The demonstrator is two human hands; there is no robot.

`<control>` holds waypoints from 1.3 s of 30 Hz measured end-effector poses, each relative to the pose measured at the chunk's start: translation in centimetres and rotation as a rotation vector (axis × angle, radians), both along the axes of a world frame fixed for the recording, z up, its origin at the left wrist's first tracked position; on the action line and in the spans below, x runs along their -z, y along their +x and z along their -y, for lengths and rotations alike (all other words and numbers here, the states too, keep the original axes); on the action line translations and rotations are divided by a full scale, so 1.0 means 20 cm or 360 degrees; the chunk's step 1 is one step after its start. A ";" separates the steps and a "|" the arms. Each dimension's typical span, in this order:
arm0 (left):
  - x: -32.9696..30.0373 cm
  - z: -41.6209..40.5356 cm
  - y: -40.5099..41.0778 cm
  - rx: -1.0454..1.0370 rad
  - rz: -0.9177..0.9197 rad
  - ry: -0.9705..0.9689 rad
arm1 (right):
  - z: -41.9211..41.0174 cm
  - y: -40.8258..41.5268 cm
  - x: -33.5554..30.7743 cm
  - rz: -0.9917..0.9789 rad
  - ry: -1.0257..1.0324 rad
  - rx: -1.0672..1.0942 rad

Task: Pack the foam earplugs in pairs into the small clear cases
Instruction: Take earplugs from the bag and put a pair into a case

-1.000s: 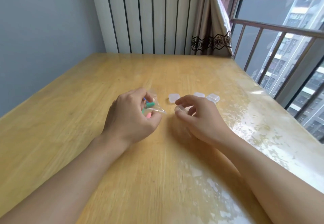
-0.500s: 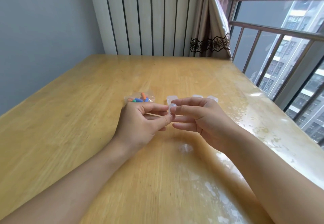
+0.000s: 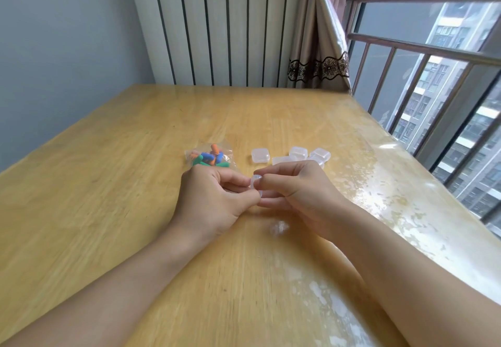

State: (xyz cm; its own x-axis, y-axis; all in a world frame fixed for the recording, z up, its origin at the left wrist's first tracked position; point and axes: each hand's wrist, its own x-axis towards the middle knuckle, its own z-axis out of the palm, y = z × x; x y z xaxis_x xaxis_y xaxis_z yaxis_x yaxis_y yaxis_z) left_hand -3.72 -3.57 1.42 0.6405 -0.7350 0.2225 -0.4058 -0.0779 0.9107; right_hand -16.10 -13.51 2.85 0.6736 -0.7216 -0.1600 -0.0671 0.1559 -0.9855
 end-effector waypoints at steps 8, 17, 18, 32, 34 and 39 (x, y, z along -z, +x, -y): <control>0.00 -0.01 0.03 0.0228 -0.0217 -0.0001 | 0.03 -0.03 -0.04 0.0102 0.0240 -0.0033; 0.01 -0.01 0.02 0.0349 -0.0572 -0.0008 | 0.02 -0.03 -0.01 -0.0011 0.0082 0.0007; 0.01 -0.01 0.02 0.0349 -0.0651 -0.0037 | 0.03 -0.04 0.00 -0.0012 0.0086 0.0006; 0.03 0.00 0.01 0.0271 0.0074 0.0216 | 0.19 -0.07 0.05 -0.0426 -0.1269 0.0147; 0.00 -0.01 0.01 0.0270 0.0129 0.0177 | 0.20 -0.07 0.05 -0.0447 -0.1315 0.0161; -0.06 -0.01 0.13 -0.0214 0.0310 -0.0445 | 0.18 -0.09 0.01 -0.0462 -0.1468 0.0283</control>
